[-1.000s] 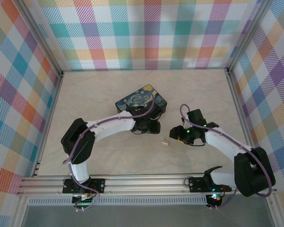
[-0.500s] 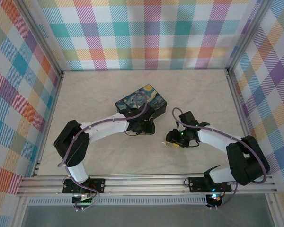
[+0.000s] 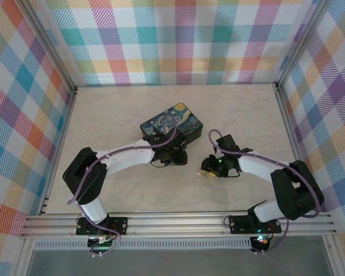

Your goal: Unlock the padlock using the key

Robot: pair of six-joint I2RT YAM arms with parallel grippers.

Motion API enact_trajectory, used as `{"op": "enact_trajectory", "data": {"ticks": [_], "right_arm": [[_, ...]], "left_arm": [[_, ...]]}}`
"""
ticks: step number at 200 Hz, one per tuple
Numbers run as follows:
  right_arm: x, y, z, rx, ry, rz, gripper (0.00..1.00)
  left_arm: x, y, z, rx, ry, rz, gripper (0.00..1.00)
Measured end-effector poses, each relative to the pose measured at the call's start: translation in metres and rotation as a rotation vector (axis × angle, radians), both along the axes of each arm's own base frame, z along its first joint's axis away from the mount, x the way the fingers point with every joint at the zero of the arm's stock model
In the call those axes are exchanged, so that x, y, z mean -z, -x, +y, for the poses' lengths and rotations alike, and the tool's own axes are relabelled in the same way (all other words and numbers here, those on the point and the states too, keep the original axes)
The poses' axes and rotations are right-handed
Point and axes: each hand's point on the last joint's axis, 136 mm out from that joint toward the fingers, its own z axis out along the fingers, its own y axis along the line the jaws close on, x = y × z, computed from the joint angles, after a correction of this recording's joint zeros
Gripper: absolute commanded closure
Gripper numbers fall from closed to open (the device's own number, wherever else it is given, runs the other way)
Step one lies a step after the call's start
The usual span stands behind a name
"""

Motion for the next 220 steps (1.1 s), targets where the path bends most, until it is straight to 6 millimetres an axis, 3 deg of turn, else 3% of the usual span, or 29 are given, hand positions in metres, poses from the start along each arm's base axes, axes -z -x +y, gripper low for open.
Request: {"op": "enact_trajectory", "data": {"ticks": [165,220], "right_arm": [[0.008,0.004,0.003,-0.006,0.088,-0.002,0.69],[0.011,0.004,0.002,0.003,0.15,0.011,0.77]], "left_arm": [[0.0,-0.001,0.0,-0.013,0.004,-0.001,0.58],[0.0,0.002,0.006,-0.017,-0.001,-0.007,0.58]]}}
